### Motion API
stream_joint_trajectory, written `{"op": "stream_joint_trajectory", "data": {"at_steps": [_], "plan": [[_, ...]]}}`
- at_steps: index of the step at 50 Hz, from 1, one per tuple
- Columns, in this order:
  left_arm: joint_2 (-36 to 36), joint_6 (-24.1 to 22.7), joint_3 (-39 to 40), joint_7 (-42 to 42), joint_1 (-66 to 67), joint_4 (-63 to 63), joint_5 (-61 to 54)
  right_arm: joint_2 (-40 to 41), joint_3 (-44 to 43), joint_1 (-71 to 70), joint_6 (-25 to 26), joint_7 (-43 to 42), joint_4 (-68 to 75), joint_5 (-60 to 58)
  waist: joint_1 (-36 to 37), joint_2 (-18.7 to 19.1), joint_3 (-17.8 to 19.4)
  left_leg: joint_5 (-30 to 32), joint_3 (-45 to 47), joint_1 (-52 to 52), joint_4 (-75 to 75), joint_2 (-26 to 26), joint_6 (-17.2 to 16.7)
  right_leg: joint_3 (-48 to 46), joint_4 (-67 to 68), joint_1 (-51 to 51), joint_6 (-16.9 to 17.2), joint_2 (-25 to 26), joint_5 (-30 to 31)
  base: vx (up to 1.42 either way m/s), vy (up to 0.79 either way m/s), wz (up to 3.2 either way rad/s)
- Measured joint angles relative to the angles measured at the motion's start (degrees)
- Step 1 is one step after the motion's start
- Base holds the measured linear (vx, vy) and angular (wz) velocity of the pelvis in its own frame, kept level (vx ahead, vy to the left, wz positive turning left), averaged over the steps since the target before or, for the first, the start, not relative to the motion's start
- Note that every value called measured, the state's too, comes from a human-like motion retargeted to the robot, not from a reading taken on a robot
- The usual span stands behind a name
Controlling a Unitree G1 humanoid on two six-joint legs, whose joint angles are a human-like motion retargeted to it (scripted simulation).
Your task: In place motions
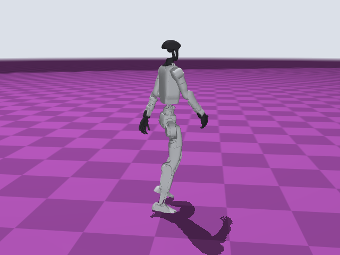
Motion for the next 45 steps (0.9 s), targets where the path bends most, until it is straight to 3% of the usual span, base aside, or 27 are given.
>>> {"op": "stream_joint_trajectory", "data": {"at_steps": [2, 3, 5, 7, 9, 13, 18, 20, 22, 25, 27, 31, 35, 40, 45], "plan": [[-0.38, -0.31, -0.35, 0.36, -1.78, -0.71, -1.45, -0.2, 0.4, 3.59, 0.5, -0.09, 2.23, -0.35, -2.17, 1.62, -1.64, 0.49, -0.86, 9.55, -16.73, -2.08, -1.29, -1.55, -0.18, 0.33, 0.38, 1.9, -0.64, 0.24, -0.15, 0.51], [-0.43, -0.52, -0.64, 0.49, -2.64, -1.15, -1.81, -0.37, 0.55, 5.39, 0.75, -0.32, 3.33, -0.61, -3.33, 2.88, -2.55, -3.0, -1.6, 13.79, -24.85, -2.72, -2.77, -2.54, -0.27, 0.36, 0.46, 3.52, -1.02, 0.29, -0.19, 0.62], [-0.77, -0.9, -1.75, 0.58, -4.24, -1.99, -2.18, -1.15, 0.86, 9.14, 1.29, -0.73, 5.74, -1.4, -6.07, 4.59, -4.23, -11.87, 2.75, 20.91, -36.82, -3.4, -1.24, -4.52, -0.78, 0.78, 0.97, 5.42, -1.55, 0.33, -0.21, 0.77], [-1.3, -0.87, -2.89, 0.31, -5.72, -2.51, -2.08, -2.27, 0.85, 13.01, 2.16, -0.62, 8.6, -2.8, -10.47, 6.09, -6.6, -8.55, 3.52, 22.81, -44.47, -5.81, 0.87, -7.23, -1.2, 0.63, 1.57, 5.95, -1.76, 0.28, -0.21, 1.18], [-1.79, -0.49, -3.79, 0.45, -8.8, -2.63, -1.73, -2.9, -0.63, 16.25, 3.12, -1.56, 11.1, -3.9, -12.76, 6.14, -8.24, -5.21, -1.54, 20.78, -47.44, -6.5, 0.0, -8.24, -0.87, -1.17, 1.84, 4.96, -1.8, -0.03, -0.19, 0.23], [-0.7, -1.97, -9.13, 1.97, -14.99, -4.34, -2.27, -6.11, -3.74, 22.07, 2.39, -2.64, 13.93, -2.45, -11.89, 5.91, -4.9, -5.7, -1.87, 20.89, -47.18, -6.96, 1.55, -8.22, 0.98, -0.99, 2.71, 4.56, -2.24, -0.01, -0.22, 0.09], [0.58, -0.59, -12.32, 2.7, -20.99, -4.51, -0.67, -9.48, -6.22, 28.87, 3.17, -4.44, 16.86, -7.86, -11.34, 5.9, -3.7, -6.82, -0.35, 21.4, -46.47, -5.83, 1.58, -6.51, 10.52, -4.42, 2.94, 3.41, -0.73, 0.19, -0.15, -0.35], [0.26, -0.47, -12.03, 2.43, -22.64, -5.06, -1.46, -10.77, -7.06, 30.18, 2.39, -3.77, 17.96, -9.21, -11.22, 6.86, -3.76, -6.8, 0.87, 20.64, -46.75, -4.1, 0.95, -4.13, 24.47, -12.39, 4.11, 0.92, 5.06, 0.07, -0.06, -0.71], [-0.05, -1.3, -11.72, -0.51, -23.69, -6.72, -4.5, -12.19, -7.72, 31.25, 1.79, -2.78, 17.87, -11.61, -13.37, 7.82, -3.2, -6.42, 1.35, 20.1, -47.51, -3.25, 0.9, -3.38, 38.95, -20.52, 1.67, -2.3, 9.7, -0.04, -0.07, -0.42], [-0.2, 0.01, -11.6, -4.68, -27.69, -9.08, -9.1, -14.58, -10.08, 32.62, 2.14, -3.73, 17.97, -14.93, -18.67, 9.09, -1.35, -5.96, 0.88, 20.11, -48.76, -3.96, 2.41, -4.66, 63.08, -32.61, -2.84, -11.75, 4.34, -0.04, 0.05, 0.19], [-0.33, 0.15, -9.5, -4.65, -30.38, -11.83, -9.45, -15.92, -10.43, 33.27, 2.75, -4.64, 19.77, -13.26, -24.21, 10.4, -0.41, -5.56, -1.35, 18.73, -48.65, -4.33, 3.95, -1.53, 74.91, -42.43, -2.82, -14.44, 3.11, -0.13, 0.08, 0.87], [-0.79, -2.96, -10.74, -1.94, -35.3, -19.67, -11.1, -17.37, -14.35, 36.74, 5.76, -3.63, 22.73, -8.6, -31.92, 11.65, 0.71, -4.83, -6.25, 16.47, -48.06, -4.69, 6.02, 2.26, 88.03, -59.02, -1.36, -15.47, 1.8, -0.12, -0.04, 1.14], [-1.2, -5.99, -14.6, -0.09, -39.58, -25.26, -13.6, -17.97, -17.61, 42.08, 9.14, -2.16, 22.73, -5.65, -34.91, 12.7, 0.22, -4.67, -6.96, 14.59, -47.13, -3.05, 6.04, 0.06, 90.14, -66.49, -3.34, -16.99, 0.82, -0.01, -0.04, 0.5], [-2.96, -7.4, -16.28, 0.9, -42.54, -27.56, -13.87, -17.76, -18.88, 44.15, 10.72, -3.05, 22.73, -5.19, -32.95, 11.47, 0.24, -5.09, -6.59, 15.95, -46.79, -2.46, 5.44, -0.42, 82.85, -60.9, -3.1, -14.78, 1.83, 0.01, -0.06, -0.21], [-4.27, -7.48, -15.88, 0.38, -40.31, -25.84, -12.25, -16.8, -17.25, 41.55, 9.94, -2.27, 22.73, -6.34, -29.9, 10.99, -1.07, -5.71, -3.07, 18.55, -48.37, -2.13, 3.97, -1.75, 67.79, -44.19, -0.39, -10.21, 4.68, -0.01, -0.01, -0.44]]}}
